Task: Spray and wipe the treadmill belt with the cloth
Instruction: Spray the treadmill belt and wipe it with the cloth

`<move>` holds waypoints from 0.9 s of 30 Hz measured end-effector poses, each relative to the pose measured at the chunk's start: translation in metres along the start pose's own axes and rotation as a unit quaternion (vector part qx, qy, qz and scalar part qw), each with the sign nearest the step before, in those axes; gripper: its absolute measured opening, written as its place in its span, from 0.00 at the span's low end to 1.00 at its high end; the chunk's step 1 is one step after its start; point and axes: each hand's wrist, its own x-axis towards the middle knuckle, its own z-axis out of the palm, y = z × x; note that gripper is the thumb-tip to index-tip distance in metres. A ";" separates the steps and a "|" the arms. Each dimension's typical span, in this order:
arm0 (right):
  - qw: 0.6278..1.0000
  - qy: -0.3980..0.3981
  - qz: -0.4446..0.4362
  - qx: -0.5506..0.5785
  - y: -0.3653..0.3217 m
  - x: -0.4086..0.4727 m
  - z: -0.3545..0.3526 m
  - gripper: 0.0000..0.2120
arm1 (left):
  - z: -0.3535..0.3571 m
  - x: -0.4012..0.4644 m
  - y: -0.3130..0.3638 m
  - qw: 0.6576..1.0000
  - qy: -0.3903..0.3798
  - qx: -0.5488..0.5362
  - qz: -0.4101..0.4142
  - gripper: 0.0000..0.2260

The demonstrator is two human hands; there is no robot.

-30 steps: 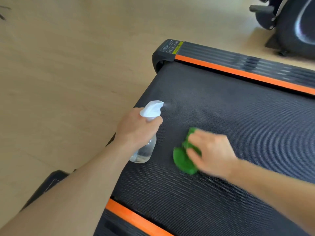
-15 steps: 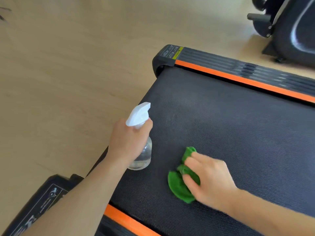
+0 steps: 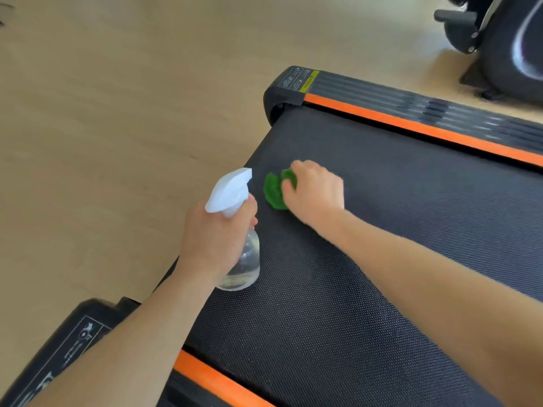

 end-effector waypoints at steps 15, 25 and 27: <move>0.999 0.025 0.015 -0.022 0.084 -0.024 -0.029 0.11 | 0.003 -0.006 0.001 1.000 0.012 -0.007 0.006 0.11; 0.984 -0.039 -0.162 0.068 0.021 -0.189 -0.057 0.09 | 0.000 -0.013 0.007 0.999 0.008 -0.023 -0.024 0.09; 0.974 -0.056 -0.202 0.085 0.022 -0.204 -0.061 0.10 | -0.001 -0.014 0.007 0.999 0.011 -0.025 -0.032 0.10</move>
